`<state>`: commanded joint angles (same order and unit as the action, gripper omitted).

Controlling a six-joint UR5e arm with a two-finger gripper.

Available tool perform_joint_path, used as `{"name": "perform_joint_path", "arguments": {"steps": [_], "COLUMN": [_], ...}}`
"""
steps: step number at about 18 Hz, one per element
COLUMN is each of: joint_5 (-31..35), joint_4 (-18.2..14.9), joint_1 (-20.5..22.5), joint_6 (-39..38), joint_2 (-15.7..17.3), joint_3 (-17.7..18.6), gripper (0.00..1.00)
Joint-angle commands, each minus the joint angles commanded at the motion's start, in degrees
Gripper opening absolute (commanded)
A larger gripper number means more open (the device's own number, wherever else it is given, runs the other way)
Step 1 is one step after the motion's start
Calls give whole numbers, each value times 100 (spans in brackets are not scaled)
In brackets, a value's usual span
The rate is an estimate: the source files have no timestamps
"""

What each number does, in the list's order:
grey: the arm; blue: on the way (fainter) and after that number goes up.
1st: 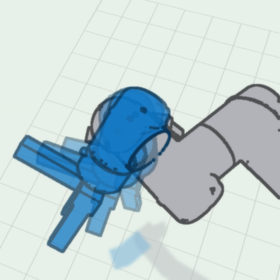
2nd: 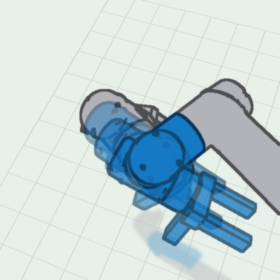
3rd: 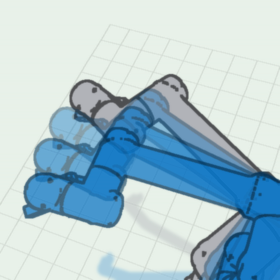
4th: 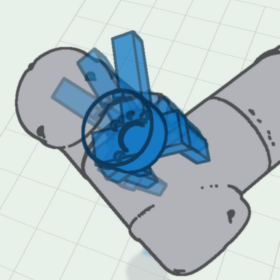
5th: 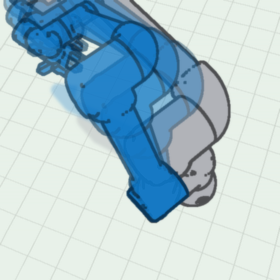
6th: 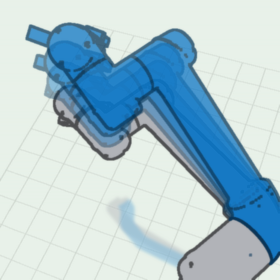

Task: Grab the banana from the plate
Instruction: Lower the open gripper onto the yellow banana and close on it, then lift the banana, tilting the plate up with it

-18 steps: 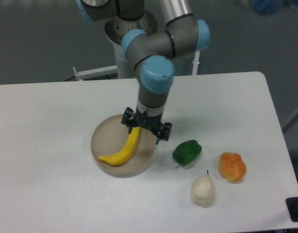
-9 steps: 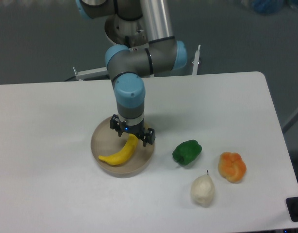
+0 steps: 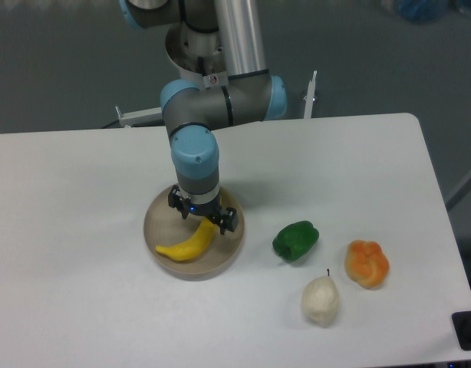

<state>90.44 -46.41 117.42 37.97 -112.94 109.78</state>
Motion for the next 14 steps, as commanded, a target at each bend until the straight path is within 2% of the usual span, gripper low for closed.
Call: {"name": "perform_joint_path", "arguments": {"steps": [2,3,10,14], "joint_5": [0,0,-9,-18], "joint_4": [0,0,0,0], "joint_1": [0,0,0,0], "joint_6": [0,9,26,35], "joint_2": [0,-9,-17,-9], "joint_3": [-9,-9,-35,-44], "gripper": [59,55,41,39]}}
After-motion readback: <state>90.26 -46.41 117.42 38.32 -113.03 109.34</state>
